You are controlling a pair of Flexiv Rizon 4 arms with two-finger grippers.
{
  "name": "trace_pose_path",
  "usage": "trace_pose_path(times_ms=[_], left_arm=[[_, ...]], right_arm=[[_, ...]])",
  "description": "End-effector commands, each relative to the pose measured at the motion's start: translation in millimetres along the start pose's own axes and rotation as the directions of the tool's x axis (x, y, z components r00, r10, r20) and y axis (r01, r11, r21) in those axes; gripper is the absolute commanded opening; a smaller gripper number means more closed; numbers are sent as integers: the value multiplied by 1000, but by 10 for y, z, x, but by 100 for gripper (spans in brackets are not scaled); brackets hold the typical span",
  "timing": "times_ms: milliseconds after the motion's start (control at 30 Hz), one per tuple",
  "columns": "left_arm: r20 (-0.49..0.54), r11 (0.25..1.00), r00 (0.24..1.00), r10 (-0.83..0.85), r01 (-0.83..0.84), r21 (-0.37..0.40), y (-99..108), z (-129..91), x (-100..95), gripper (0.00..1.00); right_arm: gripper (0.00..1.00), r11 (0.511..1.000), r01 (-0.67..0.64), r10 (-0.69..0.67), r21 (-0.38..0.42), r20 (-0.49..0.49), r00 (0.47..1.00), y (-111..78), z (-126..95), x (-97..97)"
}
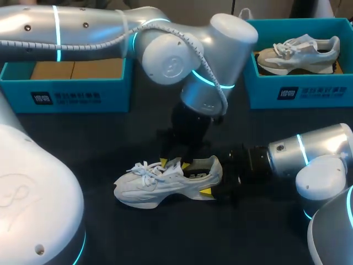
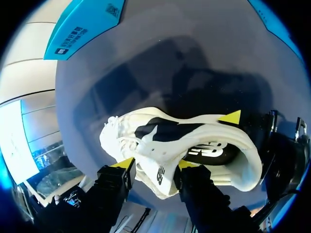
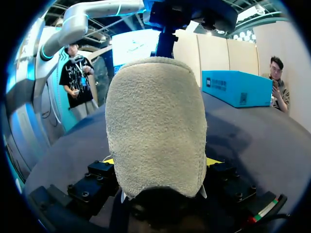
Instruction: Take the shoe out of the shoebox, open the shoe tongue, remove and reinsert the insole, then place the shoe into the shoebox
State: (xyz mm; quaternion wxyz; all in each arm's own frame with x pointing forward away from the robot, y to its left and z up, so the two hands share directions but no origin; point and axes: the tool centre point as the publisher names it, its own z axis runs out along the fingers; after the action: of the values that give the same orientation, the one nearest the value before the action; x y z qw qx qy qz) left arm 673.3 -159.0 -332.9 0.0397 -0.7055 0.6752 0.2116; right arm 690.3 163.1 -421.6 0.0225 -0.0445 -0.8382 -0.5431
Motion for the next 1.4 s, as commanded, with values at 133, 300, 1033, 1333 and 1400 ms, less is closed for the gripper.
trace_pose_path(times_ms=[133, 300, 1033, 1333, 1400], left_arm=[[-20, 1000, 1000, 18, -18, 8, 80, -39, -79, 41], [-23, 999, 999, 34, -33, 22, 138, -56, -95, 31], [-416, 998, 908, 46, -28, 50, 71, -5, -673, 0], [-535, 993, 838, 111, -70, 97, 166, 102, -913, 0], [-545, 992, 831, 115, -69, 105, 167, 167, -957, 0]], right_arm=[[0, 1000, -2, 2, 7, 0, 1000, 18, 18, 3], [0, 1000, -2, 2, 7, 0, 1000, 18, 18, 3], [0, 1000, -2, 2, 7, 0, 1000, 18, 18, 3], [0, 1000, -2, 2, 7, 0, 1000, 18, 18, 3], [0, 1000, -2, 2, 7, 0, 1000, 18, 18, 3]])
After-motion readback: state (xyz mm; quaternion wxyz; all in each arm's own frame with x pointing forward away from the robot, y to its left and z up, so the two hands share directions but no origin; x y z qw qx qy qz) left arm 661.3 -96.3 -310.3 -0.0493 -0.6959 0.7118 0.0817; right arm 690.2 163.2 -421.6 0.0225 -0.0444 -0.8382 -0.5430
